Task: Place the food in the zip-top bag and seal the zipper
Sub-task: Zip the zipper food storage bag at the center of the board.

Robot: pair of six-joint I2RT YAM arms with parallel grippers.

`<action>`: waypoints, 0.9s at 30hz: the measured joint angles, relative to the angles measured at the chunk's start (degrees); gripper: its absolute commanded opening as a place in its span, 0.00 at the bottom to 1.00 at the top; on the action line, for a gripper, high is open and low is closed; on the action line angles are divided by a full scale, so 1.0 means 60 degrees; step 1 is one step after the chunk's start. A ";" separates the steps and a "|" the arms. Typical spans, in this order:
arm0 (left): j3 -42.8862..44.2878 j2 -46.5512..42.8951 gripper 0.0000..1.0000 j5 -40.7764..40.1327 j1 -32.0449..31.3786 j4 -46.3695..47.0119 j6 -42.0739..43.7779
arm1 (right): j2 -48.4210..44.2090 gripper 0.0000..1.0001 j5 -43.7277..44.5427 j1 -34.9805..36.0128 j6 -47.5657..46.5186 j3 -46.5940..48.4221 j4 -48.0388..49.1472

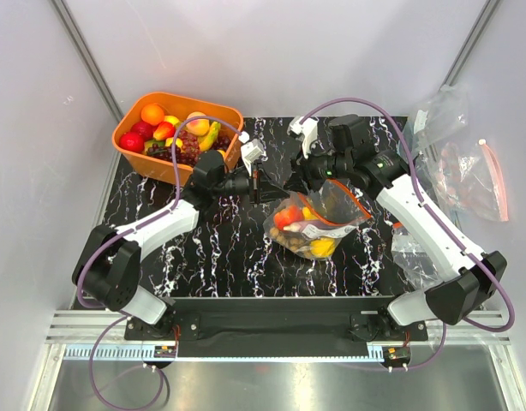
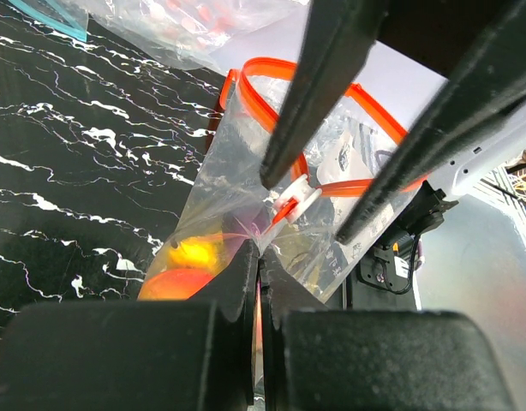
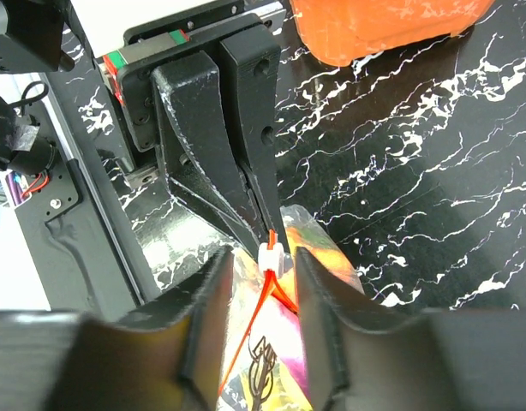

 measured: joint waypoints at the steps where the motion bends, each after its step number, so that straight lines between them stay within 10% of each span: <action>1: 0.0000 0.0000 0.00 0.0000 0.0000 0.0000 0.0000 | 0.0000 0.29 0.0007 0.0000 -0.0047 0.0000 -0.0011; 8: 0.0000 -0.0004 0.02 0.0033 0.0000 -0.0004 -0.0004 | 0.0000 0.05 0.0022 0.0000 -0.0047 0.0000 -0.0026; 14: 0.0000 -0.0222 0.48 0.0069 0.0000 0.0022 -0.0164 | 0.0004 0.00 0.0000 0.0000 0.0044 0.0146 -0.0084; 17: 0.0000 -0.0495 0.56 0.0091 0.0000 0.0135 -0.0273 | 0.0004 0.00 -0.0025 0.0007 0.0229 0.0157 -0.0073; 27: -0.0004 -0.0648 0.16 0.0306 0.0025 0.0783 -0.0780 | -0.0036 0.00 -0.0372 0.0025 0.0656 0.0160 0.0062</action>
